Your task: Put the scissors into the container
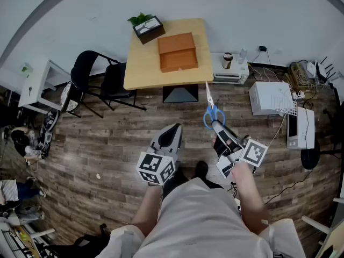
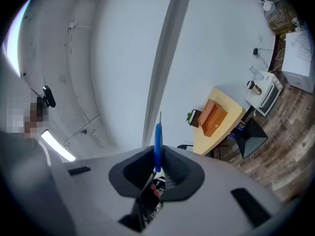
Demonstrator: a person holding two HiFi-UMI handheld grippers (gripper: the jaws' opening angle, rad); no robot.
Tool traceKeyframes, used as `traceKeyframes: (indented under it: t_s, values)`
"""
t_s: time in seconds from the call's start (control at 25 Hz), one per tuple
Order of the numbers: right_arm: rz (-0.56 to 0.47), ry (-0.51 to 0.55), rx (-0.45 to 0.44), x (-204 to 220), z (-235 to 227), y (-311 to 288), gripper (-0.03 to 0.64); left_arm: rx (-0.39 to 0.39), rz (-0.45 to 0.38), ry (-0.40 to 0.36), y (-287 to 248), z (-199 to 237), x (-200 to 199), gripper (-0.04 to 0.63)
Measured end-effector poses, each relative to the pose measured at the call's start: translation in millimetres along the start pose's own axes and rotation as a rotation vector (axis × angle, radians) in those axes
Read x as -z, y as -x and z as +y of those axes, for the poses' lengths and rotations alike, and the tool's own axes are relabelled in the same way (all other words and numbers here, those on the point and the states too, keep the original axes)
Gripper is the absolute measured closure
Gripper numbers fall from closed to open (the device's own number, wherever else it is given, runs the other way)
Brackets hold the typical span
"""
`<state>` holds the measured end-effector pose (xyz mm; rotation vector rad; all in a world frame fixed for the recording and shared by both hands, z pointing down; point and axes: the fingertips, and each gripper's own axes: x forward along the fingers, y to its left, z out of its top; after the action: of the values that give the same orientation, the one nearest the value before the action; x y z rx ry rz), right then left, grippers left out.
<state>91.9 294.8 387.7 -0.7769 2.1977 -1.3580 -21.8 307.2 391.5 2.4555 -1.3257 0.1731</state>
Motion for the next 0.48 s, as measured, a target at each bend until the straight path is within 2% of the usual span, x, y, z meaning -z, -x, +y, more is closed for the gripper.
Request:
traceKeyframes:
  t_s: [0.16, 0.32, 0.48]
  values:
    - [0.004, -0.001, 0.001, 1.2, -1.8, 0.4, 0.577, 0.005, -0.002, -0.002, -2.6, -3.8, 0.9, 0.588]
    - [-0.021, -0.080, -0.008, 2.8, -2.5, 6.9, 0.575, 0.007, 0.003, -0.003, -1.3, -9.4, 4.7, 0.588]
    - [-0.017, -0.065, -0.010, 1.1, -3.9, 10.7, 0.577, 0.001, 0.002, -0.002, -2.1, -10.9, 3.6, 0.588]
